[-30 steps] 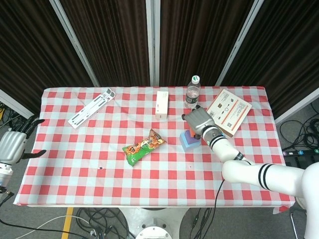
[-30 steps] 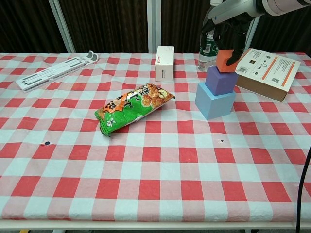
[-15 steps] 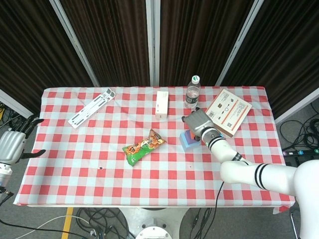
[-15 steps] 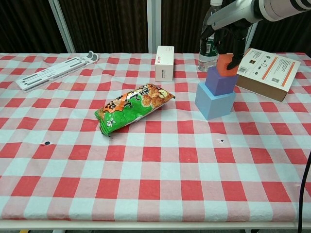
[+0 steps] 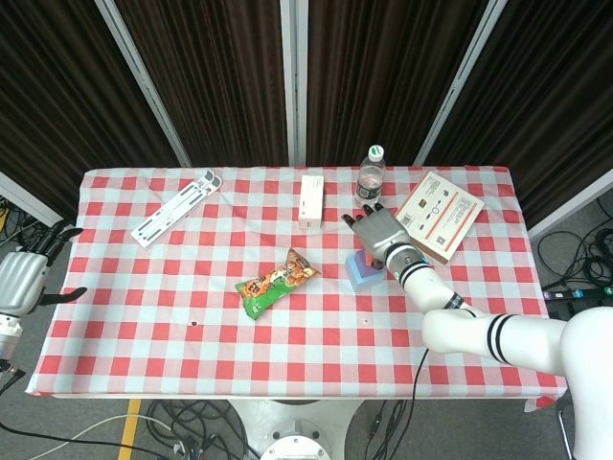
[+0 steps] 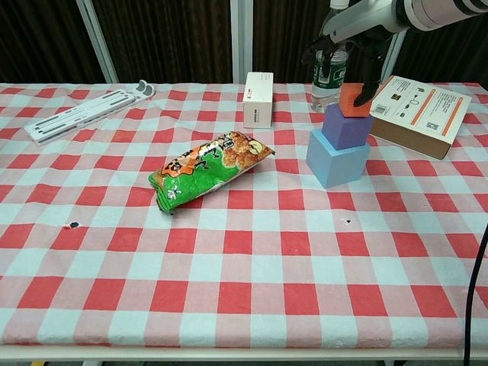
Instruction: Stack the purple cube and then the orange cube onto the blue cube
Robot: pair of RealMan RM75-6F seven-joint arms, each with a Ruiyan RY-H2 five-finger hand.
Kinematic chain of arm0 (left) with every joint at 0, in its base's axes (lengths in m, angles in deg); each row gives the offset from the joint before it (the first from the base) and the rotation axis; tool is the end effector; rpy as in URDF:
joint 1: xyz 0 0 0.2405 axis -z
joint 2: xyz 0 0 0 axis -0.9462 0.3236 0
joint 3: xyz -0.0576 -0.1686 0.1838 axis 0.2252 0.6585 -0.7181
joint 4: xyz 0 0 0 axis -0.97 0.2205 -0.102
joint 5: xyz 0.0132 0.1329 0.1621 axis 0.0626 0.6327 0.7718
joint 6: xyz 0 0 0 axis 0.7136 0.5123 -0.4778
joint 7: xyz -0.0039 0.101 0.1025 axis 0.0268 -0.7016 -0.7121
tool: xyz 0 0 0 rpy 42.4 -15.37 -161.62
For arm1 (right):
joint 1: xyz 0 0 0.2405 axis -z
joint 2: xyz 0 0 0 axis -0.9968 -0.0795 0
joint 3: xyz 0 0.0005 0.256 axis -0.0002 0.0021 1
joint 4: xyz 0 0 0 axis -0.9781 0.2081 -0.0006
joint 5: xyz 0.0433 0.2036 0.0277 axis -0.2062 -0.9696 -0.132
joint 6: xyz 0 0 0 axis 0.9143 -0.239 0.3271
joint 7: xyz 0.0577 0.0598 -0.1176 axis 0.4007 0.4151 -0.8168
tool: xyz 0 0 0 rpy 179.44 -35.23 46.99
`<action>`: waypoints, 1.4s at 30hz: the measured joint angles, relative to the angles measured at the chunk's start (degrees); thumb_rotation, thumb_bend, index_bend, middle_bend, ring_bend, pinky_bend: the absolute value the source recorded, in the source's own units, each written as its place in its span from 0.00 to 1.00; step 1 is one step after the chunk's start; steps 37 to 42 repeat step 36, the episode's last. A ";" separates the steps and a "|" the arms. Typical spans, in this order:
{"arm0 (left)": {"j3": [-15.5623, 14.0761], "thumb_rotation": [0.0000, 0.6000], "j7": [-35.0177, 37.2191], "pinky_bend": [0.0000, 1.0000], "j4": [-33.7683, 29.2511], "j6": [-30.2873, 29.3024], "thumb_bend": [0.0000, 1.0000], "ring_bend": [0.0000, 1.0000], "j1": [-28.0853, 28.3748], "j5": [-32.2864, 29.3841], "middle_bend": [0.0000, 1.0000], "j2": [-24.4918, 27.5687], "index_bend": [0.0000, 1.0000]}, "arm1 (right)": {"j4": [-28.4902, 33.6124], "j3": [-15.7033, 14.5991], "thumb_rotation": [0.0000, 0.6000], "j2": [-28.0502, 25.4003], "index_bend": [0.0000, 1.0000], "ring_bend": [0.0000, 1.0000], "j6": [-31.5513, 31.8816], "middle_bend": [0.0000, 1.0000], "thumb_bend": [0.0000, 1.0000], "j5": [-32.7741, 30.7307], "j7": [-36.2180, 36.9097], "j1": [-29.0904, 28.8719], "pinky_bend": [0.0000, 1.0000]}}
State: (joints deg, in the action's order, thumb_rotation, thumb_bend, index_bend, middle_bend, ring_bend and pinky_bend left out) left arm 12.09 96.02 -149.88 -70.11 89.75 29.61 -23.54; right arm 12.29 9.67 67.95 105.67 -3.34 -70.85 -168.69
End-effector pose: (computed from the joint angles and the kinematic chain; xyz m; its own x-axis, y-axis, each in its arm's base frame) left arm -0.3385 0.2767 0.1813 0.3225 0.0094 0.9465 0.9325 -0.1752 -0.3160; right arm -0.0643 -0.4105 0.0520 0.7598 -0.4018 0.5112 -0.6496 -0.4347 0.6238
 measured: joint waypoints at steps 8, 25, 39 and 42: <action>-0.09 1.00 -0.23 0.35 -1.26 -0.17 0.09 0.17 0.14 0.45 0.17 0.39 0.22 | 4.04 -1.01 1.00 -5.28 0.00 0.00 -1.52 0.13 0.10 0.16 0.85 -0.93 0.06; 0.53 1.00 -4.57 0.35 -5.52 -0.97 0.09 0.17 0.01 -0.04 0.17 1.62 0.22 | 20.35 -0.37 1.00 -23.74 0.00 0.00 20.37 0.11 0.06 27.91 13.22 21.59 0.04; 0.09 1.00 -8.35 0.35 -7.96 -1.03 0.09 0.17 -0.41 0.12 0.17 1.90 0.22 | 6.23 -4.47 1.00 -10.55 0.00 0.00 48.15 0.11 0.07 50.63 21.86 53.09 0.01; 0.09 1.00 -8.35 0.35 -7.96 -1.03 0.09 0.17 -0.41 0.12 0.17 1.90 0.22 | 6.23 -4.47 1.00 -10.55 0.00 0.00 48.15 0.11 0.07 50.63 21.86 53.09 0.01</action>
